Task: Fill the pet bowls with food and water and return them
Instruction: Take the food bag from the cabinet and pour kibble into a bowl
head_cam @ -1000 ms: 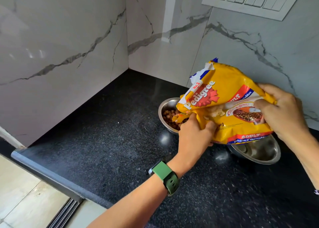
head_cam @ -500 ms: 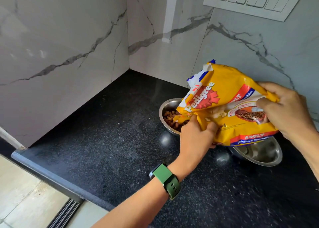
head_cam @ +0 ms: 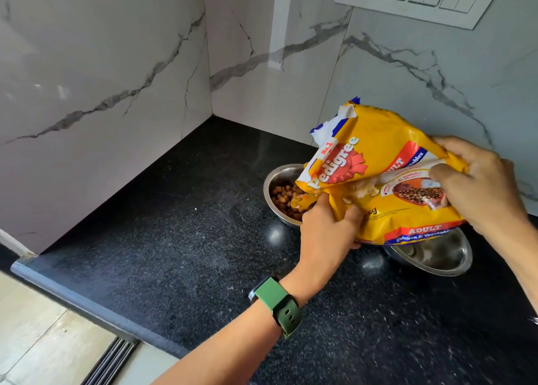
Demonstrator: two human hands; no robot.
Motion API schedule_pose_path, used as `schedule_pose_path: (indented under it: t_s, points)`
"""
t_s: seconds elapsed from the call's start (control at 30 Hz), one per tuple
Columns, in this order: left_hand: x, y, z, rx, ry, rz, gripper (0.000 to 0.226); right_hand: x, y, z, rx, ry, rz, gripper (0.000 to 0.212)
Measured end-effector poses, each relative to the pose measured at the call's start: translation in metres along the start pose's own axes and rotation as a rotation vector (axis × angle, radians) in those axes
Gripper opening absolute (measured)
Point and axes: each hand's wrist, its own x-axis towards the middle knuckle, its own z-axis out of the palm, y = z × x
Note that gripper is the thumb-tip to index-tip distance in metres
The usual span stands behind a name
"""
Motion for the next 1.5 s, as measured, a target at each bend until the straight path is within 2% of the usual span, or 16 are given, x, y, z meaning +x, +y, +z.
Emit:
schedule_pose_path:
  t_s: [0.13, 0.27, 0.4, 0.57, 0.77, 0.93, 1.2, 1.33, 1.43, 1.5]
  points:
    - [0.002, 0.006, -0.001, -0.002, -0.029, 0.015, 0.039, -0.003, -0.001, -0.004, 0.001, 0.033, -0.002, 0.043]
    - [0.001, 0.005, -0.001, 0.016, 0.011, 0.073, 0.038, -0.002, -0.006, -0.005, 0.067, 0.067, -0.02, 0.049]
    - [0.002, 0.003, 0.0, 0.011, 0.014, -0.012, 0.042, 0.008, -0.003, 0.001, -0.015, -0.012, -0.036, 0.045]
    - [0.004, 0.005, 0.002, 0.003, 0.009, -0.014, 0.042, 0.012, -0.003, 0.0, -0.033, -0.022, -0.018, 0.054]
    - [0.001, 0.007, 0.004, 0.008, 0.018, 0.032, 0.047, 0.012, 0.0, -0.003, -0.044, 0.034, -0.052, 0.045]
    - [-0.003, 0.009, 0.003, 0.028, -0.045, -0.035, 0.035, 0.013, 0.001, 0.003, -0.093, -0.052, -0.027, 0.041]
    - [0.0, 0.007, 0.005, 0.05, -0.003, 0.021, 0.043, 0.014, 0.006, -0.003, -0.041, -0.012, -0.043, 0.049]
    - [0.001, 0.007, 0.003, 0.084, 0.033, 0.093, 0.033, 0.014, 0.003, -0.004, -0.026, 0.01, -0.087, 0.047]
    - [-0.001, 0.009, 0.002, 0.071, -0.031, 0.012, 0.029, 0.02, 0.009, -0.001, -0.093, -0.04, -0.074, 0.051]
    - [-0.004, 0.01, 0.002, 0.069, -0.052, 0.001, 0.028, 0.021, 0.012, 0.0, -0.082, -0.053, -0.066, 0.047]
